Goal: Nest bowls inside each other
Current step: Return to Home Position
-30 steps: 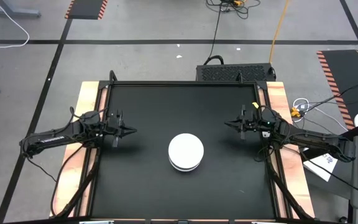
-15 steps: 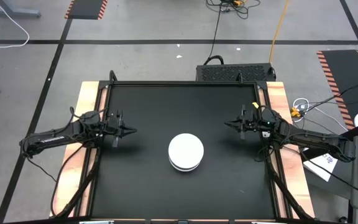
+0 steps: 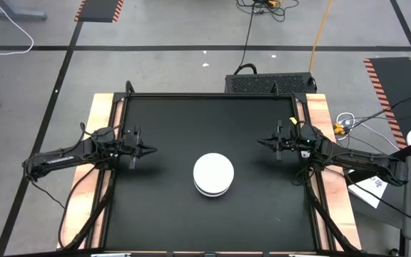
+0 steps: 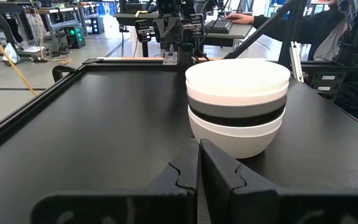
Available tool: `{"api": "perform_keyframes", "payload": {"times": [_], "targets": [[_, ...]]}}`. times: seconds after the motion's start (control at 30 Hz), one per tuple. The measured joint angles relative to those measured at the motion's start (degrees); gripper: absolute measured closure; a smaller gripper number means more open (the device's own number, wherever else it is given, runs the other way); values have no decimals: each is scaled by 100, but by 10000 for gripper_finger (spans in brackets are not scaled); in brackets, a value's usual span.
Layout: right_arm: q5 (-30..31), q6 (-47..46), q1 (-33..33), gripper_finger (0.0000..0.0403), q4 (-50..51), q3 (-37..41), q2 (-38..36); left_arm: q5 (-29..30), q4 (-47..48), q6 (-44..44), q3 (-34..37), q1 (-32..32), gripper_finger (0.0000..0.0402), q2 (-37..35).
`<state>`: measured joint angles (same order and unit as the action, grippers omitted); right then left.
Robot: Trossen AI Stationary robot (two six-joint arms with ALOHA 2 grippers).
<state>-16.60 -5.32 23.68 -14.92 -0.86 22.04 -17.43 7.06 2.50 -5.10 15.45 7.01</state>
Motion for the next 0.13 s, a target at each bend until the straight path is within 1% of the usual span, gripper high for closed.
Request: {"api": "perform_keyframes", "payload": {"times": [0.13], "targets": [[0, 0, 0, 403, 0, 0, 0, 0, 1, 0, 0, 0, 382, 0]]}}
